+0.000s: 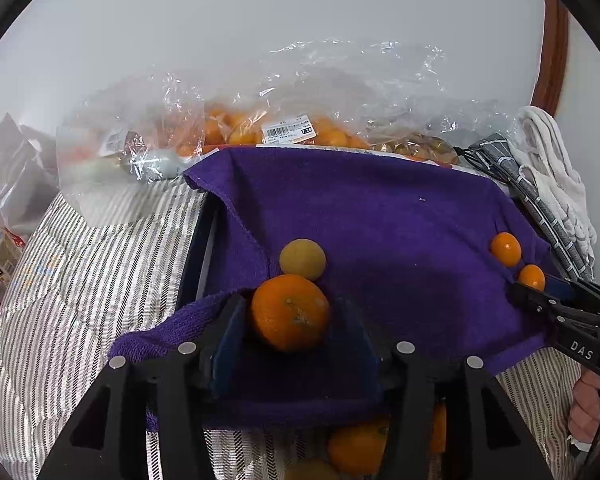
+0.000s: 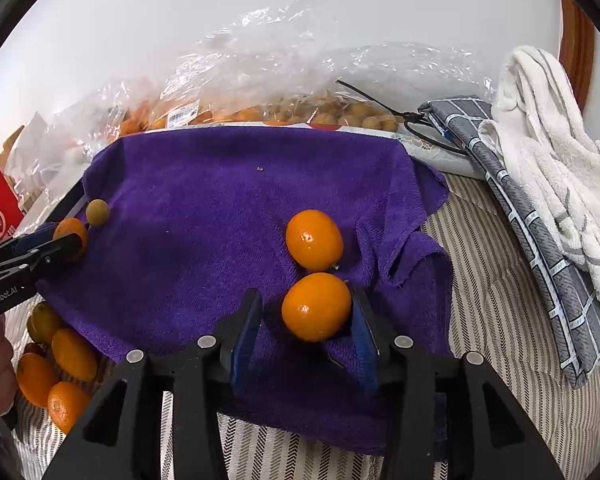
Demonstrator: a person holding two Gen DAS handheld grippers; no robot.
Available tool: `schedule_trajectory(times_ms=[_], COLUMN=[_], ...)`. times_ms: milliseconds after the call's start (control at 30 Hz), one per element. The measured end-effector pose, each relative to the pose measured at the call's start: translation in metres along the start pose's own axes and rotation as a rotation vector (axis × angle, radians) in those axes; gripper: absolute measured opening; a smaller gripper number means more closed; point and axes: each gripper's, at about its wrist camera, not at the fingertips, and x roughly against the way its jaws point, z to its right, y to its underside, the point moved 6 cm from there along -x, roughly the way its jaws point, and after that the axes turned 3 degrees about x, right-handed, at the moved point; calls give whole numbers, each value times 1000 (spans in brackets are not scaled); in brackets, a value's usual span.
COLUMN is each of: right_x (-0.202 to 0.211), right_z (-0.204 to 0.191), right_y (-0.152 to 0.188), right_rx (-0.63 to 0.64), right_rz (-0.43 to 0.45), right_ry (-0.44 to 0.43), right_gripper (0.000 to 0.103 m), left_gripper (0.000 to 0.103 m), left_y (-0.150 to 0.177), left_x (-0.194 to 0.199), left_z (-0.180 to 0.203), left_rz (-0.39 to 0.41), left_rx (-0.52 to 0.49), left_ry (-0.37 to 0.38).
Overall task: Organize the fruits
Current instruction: 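Open both grippers to release the oranges on the towel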
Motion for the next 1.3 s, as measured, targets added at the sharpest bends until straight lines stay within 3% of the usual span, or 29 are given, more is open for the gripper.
schedule_trajectory(times_ms=[467, 867, 1033, 1100, 1167, 1300], right_x=[14, 34, 50, 57, 65, 78], right_z=[-2, -13, -12, -11, -13, -26], right_y=[-1, -7, -16, -17, -16, -1], right_rx=[-35, -4, -39, -53, -55, -49], right_rz=[47, 131, 160, 151, 137, 133], right_ry=[-54, -55, -75, -71, -55, -77], right_gripper=[64, 65, 71, 71, 71, 71], left_gripper=[57, 62, 68, 68, 68, 68], left_y=[-3, -9, 1, 7, 14, 27], left_x=[10, 43, 61, 67, 71, 83], left_z=[1, -9, -15, -23, -34, -48], left_rz=[48, 151, 144, 135, 114, 106], left_rx=[23, 49, 74, 68, 58, 67], left_ry=[25, 12, 35, 18, -47, -29])
